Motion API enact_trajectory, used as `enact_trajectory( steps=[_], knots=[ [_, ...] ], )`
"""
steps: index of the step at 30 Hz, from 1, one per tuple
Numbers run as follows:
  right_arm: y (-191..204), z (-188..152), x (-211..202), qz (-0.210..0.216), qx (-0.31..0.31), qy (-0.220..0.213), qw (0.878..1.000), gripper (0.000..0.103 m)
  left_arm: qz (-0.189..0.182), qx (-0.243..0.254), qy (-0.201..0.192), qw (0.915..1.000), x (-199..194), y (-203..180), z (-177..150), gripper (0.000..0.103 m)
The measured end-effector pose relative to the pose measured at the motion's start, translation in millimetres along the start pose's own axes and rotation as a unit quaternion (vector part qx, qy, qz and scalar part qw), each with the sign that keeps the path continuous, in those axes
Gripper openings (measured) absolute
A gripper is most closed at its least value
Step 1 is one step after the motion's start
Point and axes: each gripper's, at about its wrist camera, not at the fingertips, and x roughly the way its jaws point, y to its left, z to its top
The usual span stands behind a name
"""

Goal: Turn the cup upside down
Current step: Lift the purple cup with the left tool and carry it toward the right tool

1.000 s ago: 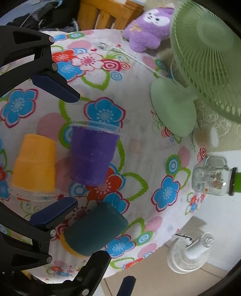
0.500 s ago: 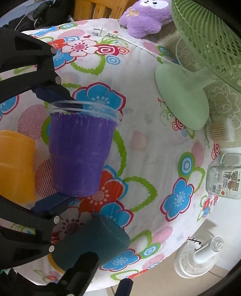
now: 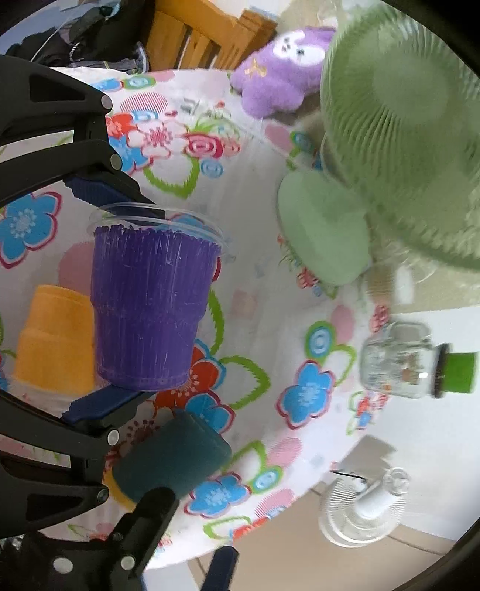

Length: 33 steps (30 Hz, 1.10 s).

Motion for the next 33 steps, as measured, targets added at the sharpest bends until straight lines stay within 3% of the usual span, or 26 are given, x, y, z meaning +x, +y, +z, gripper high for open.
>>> enact_trajectory(
  steps=[11, 19, 25, 33],
  knots=[
    [24.4, -36.5, -65.6, 0.001, 0.002, -0.038, 0.999, 0.097, -0.013, -0.041, -0.043, 0.9982, -70.7, 5.8, -46.0, 0.083],
    [35.6, -63.7, -91.4, 0.010, -0.028, -0.047, 0.998, 0.097, 0.005, -0.089, -0.046, 0.9950, -99.8, 4.7, -84.7, 0.083],
    [32.2, -69.9, -91.5, 0.034, -0.064, -0.044, 0.996, 0.097, 0.041, -0.157, -0.044, 0.9857, -110.8, -2.2, -114.6, 0.083],
    [30.4, -77.1, -78.8, 0.073, -0.162, -0.018, 0.984, 0.097, 0.065, -0.269, -0.012, 0.9609, -104.1, -23.4, -152.2, 0.083]
  ],
)
